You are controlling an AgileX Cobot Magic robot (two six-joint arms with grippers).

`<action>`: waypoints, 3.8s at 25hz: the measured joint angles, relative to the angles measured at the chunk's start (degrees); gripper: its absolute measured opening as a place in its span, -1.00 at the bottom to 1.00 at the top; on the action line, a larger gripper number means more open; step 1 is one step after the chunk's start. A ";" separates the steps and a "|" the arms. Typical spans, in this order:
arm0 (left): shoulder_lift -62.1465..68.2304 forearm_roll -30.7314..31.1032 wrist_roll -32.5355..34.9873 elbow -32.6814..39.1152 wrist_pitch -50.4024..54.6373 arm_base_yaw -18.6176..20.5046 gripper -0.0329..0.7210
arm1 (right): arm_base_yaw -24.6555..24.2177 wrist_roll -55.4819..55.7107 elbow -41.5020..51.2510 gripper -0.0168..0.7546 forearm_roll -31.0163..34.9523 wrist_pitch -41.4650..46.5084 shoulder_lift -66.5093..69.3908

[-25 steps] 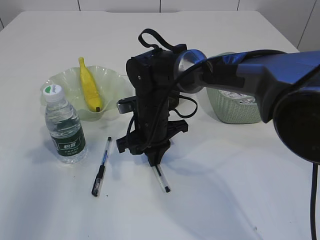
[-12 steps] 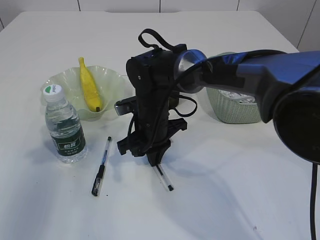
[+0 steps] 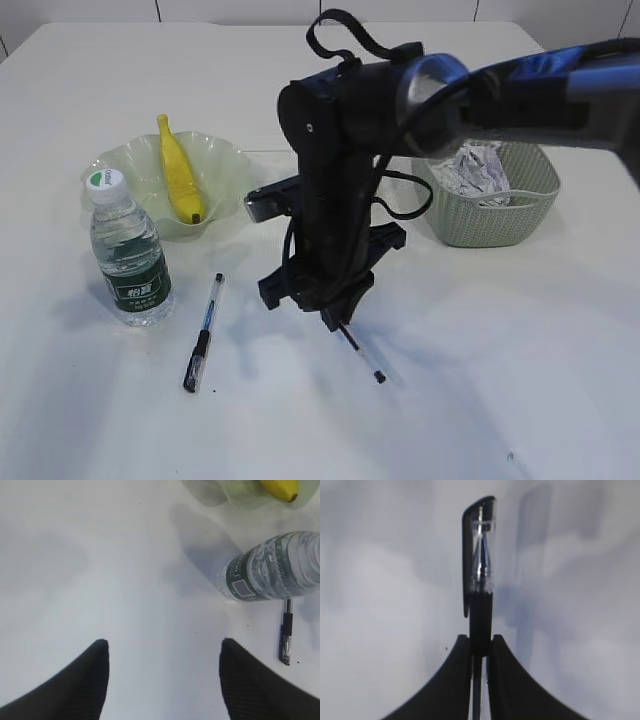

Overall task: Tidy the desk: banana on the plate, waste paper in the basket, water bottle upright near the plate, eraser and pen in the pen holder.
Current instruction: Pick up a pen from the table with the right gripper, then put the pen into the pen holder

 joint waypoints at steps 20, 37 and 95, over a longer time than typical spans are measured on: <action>0.00 -0.10 0.00 0.00 1.20 0.00 0.35 | -13.01 -8.61 39.77 -0.85 -1.59 -31.63 -30.11; 0.00 -0.21 0.00 0.00 2.08 0.00 0.33 | -15.09 -10.61 38.44 -0.85 2.93 -67.51 -27.22; 0.00 -0.28 0.00 0.00 2.10 0.00 0.26 | -16.48 1.78 8.03 -0.85 -7.59 -87.02 3.68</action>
